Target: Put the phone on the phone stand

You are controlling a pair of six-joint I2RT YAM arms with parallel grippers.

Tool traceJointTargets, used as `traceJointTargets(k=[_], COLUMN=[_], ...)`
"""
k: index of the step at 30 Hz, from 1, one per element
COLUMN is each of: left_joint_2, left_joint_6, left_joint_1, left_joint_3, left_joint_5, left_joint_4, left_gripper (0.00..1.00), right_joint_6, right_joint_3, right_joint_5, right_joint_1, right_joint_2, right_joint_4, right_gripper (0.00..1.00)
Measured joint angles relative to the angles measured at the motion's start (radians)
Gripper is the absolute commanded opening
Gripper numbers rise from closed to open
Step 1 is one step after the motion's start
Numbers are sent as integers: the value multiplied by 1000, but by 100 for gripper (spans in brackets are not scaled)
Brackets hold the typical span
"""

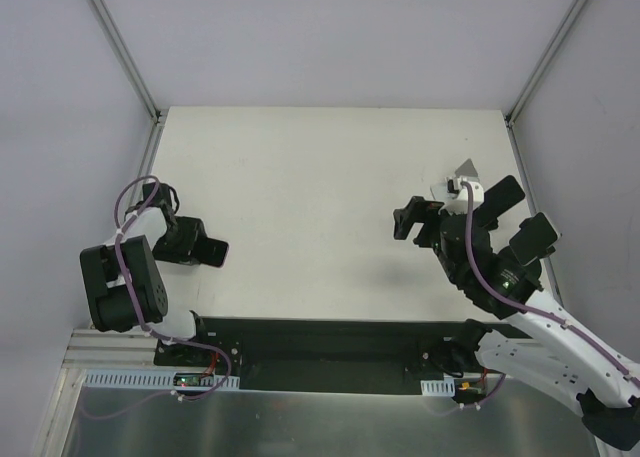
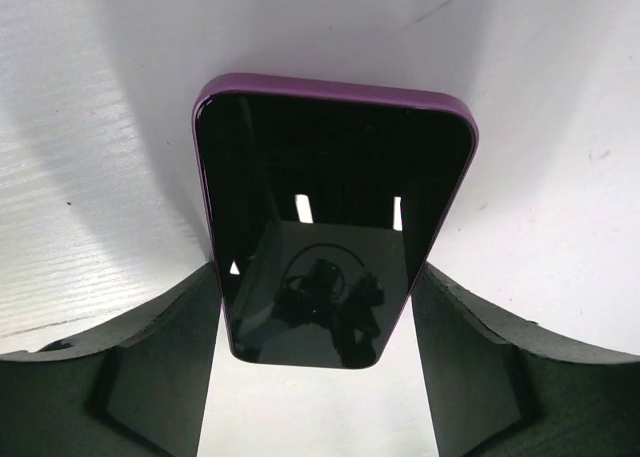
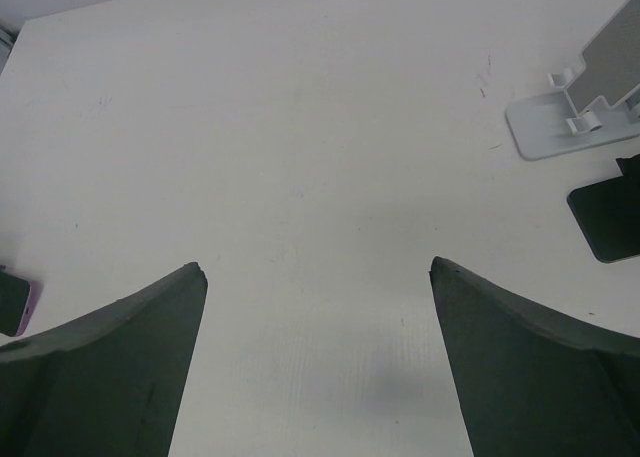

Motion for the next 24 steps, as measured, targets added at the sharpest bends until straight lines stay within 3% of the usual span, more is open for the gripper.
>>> traceJointTargets(k=[7,11,14,19,24], left_joint_2=[-83,-180,-310,-444,-509], left_joint_6=[169,286,336,334,270], left_joint_1=[-14,-79,-154,-288,-426], left_joint_3=[-66,-129,-163,-169,-211], left_joint_5=[136,294,404,499,500], left_joint_4=[103,215,281,363,388], left_gripper=[0,0,0,0,0], right_joint_6=[-2,-35,-60,-51,8], right_joint_3=[0,1,17,82,144], right_joint_5=[-55,-197,-394,-670,-776], right_joint_1=[-1,-2,-3,8,82], right_joint_2=[58,144,264,510,706], right_joint_4=[-5,17,56,152,264], right_gripper=[96,96,96,96,97])
